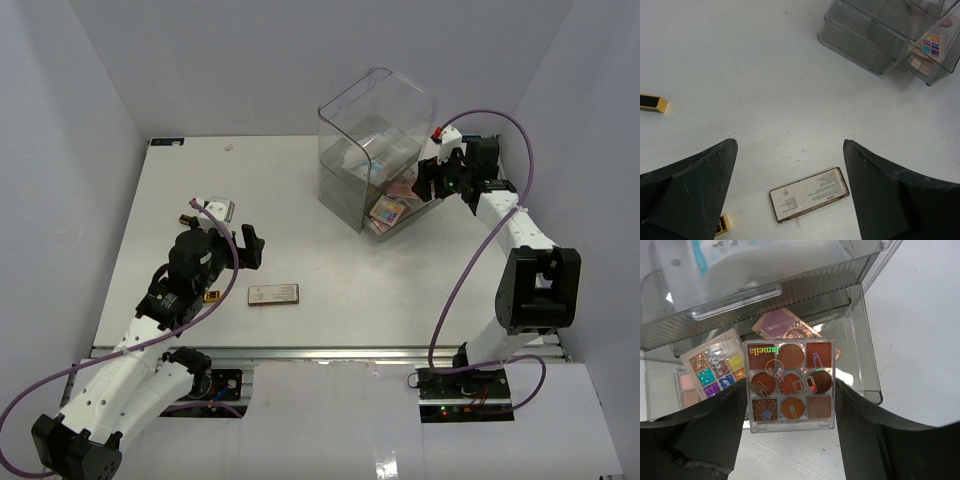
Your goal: Organize the makeup
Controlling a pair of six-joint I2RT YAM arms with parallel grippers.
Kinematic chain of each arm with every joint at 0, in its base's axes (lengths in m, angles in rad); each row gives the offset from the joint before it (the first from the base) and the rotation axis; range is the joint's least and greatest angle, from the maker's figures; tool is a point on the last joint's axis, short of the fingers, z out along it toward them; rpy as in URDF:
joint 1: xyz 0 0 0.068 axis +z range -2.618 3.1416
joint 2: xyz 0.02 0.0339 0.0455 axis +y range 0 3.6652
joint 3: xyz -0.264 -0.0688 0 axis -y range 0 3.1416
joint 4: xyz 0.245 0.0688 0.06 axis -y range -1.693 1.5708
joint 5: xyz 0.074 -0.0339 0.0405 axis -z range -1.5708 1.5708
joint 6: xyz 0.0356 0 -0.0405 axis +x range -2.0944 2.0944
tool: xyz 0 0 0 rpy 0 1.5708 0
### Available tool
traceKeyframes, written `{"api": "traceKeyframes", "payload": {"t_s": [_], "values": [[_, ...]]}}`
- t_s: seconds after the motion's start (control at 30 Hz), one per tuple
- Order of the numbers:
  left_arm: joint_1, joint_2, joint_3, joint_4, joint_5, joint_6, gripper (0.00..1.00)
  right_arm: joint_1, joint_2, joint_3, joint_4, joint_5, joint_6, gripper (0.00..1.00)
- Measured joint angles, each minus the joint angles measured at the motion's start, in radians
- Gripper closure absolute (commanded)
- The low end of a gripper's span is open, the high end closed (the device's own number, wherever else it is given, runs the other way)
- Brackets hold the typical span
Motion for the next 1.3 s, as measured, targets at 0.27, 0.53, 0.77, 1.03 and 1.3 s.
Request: {"api": "traceKeyframes", "payload": {"t_s": [0.27, 0.53, 0.77, 1.03, 1.3], "values": [[0.0, 0.0, 0.0, 0.001, 0.009, 0.0, 0.02, 0.0, 0.099, 0.021, 0.019, 0.056, 0.016, 0.47], [0.0, 0.0, 0.0, 0.001, 0.02, 0.0, 0.02, 0.0, 0.108, 0.021, 0.035, 0.062, 0.014, 0.15], [0.0, 0.0, 0.0, 0.001, 0.022, 0.0, 0.02, 0.0, 0.104, 0.021, 0.05, 0.059, 0.012, 0.09], [0.0, 0.0, 0.0, 0.002, 0.025, 0.0, 0.02, 0.009, -0.008, 0.021, -0.025, -0.11, -0.085, 0.06], [0.006, -0.004, 0.0, 0.002, -0.011, -0.005, 0.02, 0.534, -0.141, -0.052, -0.257, -0.221, -0.472, 0.02]]}}
